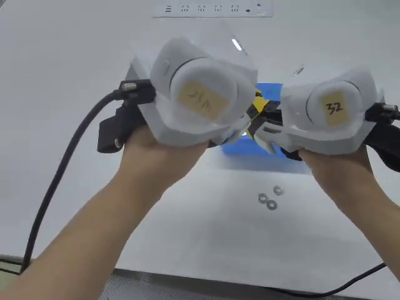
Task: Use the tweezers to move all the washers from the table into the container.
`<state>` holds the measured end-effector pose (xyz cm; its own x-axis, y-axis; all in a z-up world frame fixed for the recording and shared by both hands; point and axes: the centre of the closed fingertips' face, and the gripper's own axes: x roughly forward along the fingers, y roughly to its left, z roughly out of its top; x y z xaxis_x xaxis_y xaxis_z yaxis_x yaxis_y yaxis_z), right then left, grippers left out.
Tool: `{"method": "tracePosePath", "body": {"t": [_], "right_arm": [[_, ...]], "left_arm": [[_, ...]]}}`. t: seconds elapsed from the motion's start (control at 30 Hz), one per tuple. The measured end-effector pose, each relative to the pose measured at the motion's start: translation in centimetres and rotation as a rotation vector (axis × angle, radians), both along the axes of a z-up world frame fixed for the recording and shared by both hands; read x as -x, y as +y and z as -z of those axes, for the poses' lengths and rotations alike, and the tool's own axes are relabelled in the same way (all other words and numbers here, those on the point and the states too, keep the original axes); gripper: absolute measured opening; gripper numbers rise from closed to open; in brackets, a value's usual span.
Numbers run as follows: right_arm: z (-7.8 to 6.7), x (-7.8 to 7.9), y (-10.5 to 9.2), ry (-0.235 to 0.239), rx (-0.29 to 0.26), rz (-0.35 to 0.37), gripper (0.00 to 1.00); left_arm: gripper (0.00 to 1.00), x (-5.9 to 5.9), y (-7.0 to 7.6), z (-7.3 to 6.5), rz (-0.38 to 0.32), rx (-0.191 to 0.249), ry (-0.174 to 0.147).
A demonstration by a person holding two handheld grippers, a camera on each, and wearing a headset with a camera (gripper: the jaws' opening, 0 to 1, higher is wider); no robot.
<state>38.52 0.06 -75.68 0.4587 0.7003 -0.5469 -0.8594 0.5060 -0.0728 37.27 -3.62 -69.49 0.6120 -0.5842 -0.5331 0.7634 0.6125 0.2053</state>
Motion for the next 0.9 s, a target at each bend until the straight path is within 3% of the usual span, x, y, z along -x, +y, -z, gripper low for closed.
{"method": "tracePosePath", "body": {"t": [0.03,0.33,0.57,0.77,0.9], "right_arm": [[0.2,0.0,0.0,0.01,0.0,0.001,0.03],[1.7,0.3,-0.1,0.035,0.041,0.005,0.03],[1.9,0.4,-0.2,0.041,0.04,0.001,0.04],[0.3,0.7,-0.4,0.038,-0.005,0.015,0.05],[-1.9,1.2,-0.6,-0.014,-0.037,0.012,0.06]], "left_arm": [[0.0,-0.1,0.2,-0.1,0.001,-0.022,-0.018],[0.0,-0.1,0.0,1.3,0.007,-0.038,0.01],[0.0,0.3,-0.1,1.5,0.001,-0.041,0.022],[0.0,0.8,-0.3,0.2,0.008,-0.044,0.0],[0.0,1.3,-0.3,-1.5,0.018,-0.034,-0.031]]}}
